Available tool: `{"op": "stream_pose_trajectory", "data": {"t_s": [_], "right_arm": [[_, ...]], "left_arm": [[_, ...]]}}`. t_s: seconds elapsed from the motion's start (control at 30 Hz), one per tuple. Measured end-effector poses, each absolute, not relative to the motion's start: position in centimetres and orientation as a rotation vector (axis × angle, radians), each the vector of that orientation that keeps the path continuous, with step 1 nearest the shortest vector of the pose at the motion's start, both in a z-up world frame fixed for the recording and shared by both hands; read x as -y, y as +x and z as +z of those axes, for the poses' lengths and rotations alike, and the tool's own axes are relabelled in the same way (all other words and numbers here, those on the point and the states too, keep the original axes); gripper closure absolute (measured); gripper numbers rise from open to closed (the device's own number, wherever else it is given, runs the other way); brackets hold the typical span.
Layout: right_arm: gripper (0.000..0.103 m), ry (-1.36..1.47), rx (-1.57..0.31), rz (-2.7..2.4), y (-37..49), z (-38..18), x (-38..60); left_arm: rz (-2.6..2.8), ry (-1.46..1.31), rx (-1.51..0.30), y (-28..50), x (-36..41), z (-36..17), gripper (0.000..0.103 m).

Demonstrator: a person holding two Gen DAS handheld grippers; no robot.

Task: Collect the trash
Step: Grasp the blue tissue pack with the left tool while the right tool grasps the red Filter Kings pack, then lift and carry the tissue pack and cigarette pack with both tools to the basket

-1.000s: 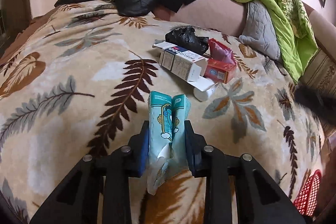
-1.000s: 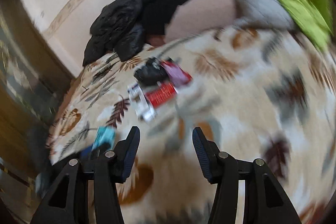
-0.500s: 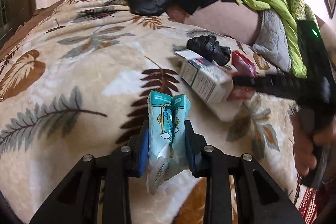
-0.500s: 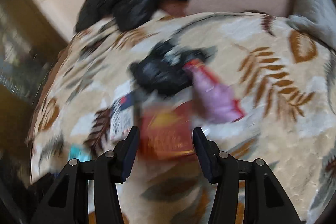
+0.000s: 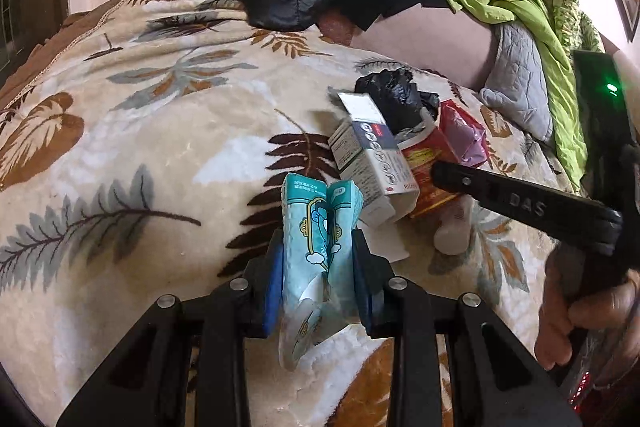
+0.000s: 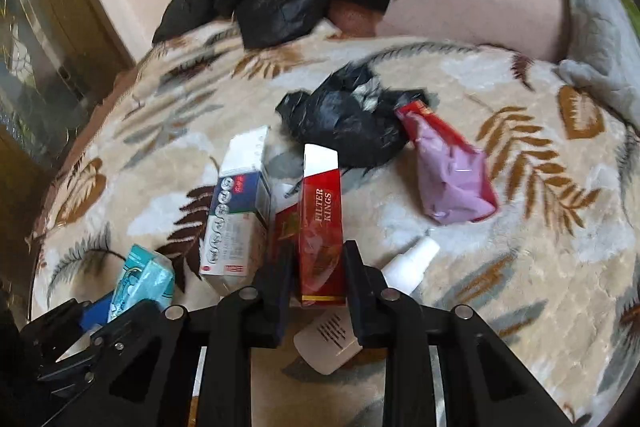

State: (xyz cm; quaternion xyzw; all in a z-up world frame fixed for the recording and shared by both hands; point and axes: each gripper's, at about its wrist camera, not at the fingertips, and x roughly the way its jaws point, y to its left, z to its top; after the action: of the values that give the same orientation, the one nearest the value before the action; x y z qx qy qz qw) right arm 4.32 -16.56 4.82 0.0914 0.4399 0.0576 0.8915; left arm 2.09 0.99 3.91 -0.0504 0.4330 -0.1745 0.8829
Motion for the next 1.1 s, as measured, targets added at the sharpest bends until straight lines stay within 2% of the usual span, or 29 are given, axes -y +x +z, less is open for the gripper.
{"op": "stream_pose_trajectory", "data": {"t_s": [0.37,0.63,0.87,1.1], "right_arm": [[0.078,0.366,-0.754,0.033,-9.5,7.3,20.0],[0.078,0.332,-0.658,-0.014,-18.0,9.0,20.7],[0.078,0.447,-0.621,0.000,-21.9,8.8,22.8],[0.078,0.462,-0.615,-0.006,-22.0,8.9,22.8]], "left_arm": [[-0.465,-0.073,-0.815,-0.9,1.3,5.5,0.073],[-0.457,0.033,-0.729,-5.5,2.8,7.1,0.073],[-0.382,0.125,-0.676,-11.5,2.5,8.1,0.073],[-0.312,0.212,-0.604,-14.5,3.2,8.3,0.073]]}}
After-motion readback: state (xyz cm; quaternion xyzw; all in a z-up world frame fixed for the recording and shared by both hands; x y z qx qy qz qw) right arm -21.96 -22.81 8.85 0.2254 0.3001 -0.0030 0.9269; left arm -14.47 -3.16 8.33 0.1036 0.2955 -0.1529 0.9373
